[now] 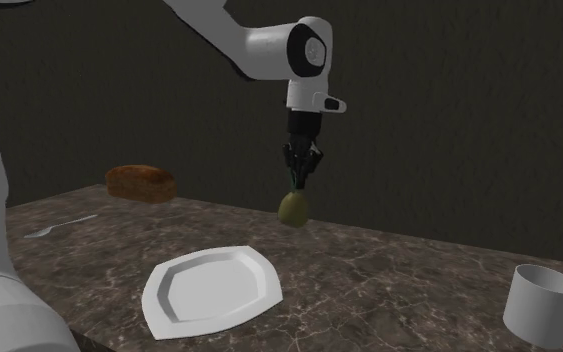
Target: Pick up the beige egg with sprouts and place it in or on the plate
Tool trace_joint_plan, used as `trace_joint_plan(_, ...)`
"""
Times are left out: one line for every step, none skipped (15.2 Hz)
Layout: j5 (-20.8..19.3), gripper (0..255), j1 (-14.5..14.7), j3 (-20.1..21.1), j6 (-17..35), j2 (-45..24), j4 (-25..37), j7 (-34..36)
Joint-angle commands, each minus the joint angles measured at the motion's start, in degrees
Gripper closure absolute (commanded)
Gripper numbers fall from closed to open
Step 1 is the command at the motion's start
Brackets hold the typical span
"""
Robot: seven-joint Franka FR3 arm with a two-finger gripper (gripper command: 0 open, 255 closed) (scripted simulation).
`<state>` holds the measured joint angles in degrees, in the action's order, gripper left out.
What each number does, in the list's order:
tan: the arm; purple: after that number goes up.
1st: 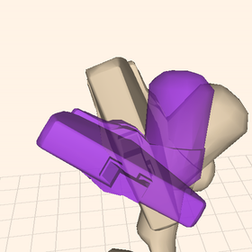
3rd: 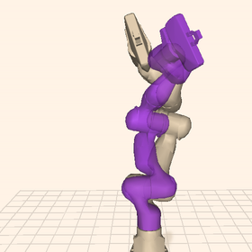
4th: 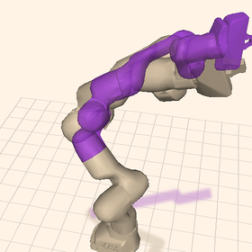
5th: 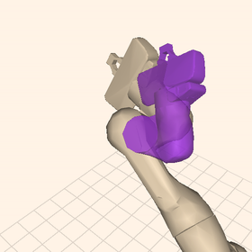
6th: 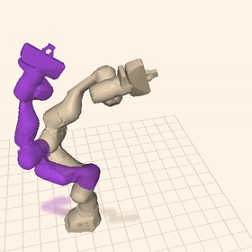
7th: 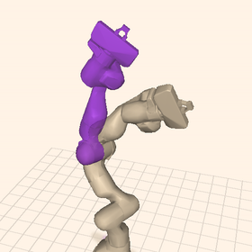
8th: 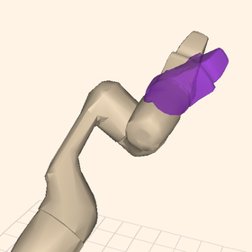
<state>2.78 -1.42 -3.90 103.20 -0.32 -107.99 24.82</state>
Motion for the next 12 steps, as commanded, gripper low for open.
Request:
trace_joint_plan(-0.18,255,0.6,0.58,0.35,4.64,-4.9,1.25)
trace_joint_plan(-0.23,255,0.83,0.88,0.52,6.81,-7.22,1.8)
trace_joint_plan(-0.24,255,1.07,1.2,0.63,8.98,-9.46,2.37)
trace_joint_plan(-0.23,255,1.29,1.54,0.67,11.14,-11.63,2.94)
trace_joint_plan(-0.19,255,1.52,1.89,0.64,13.29,-13.72,3.51)
trace_joint_plan(-0.11,255,1.74,2.26,0.54,15.44,-15.75,4.1)
trace_joint_plan(0.0,255,1.97,2.64,0.38,17.59,-17.71,4.69)
trace_joint_plan(0.14,255,2.21,3.04,0.15,19.74,-19.6,5.28)
trace_joint_plan(0.31,255,2.45,3.46,-0.14,21.89,-21.42,5.88)
trace_joint_plan(0.52,255,2.7,3.89,-0.5,24.05,-23.19,6.49)
trace_joint_plan(0.77,255,2.96,4.33,-0.93,26.21,-24.88,7.11)
trace_joint_plan(1.06,255,3.24,4.79,-1.42,28.37,-26.52,7.74)
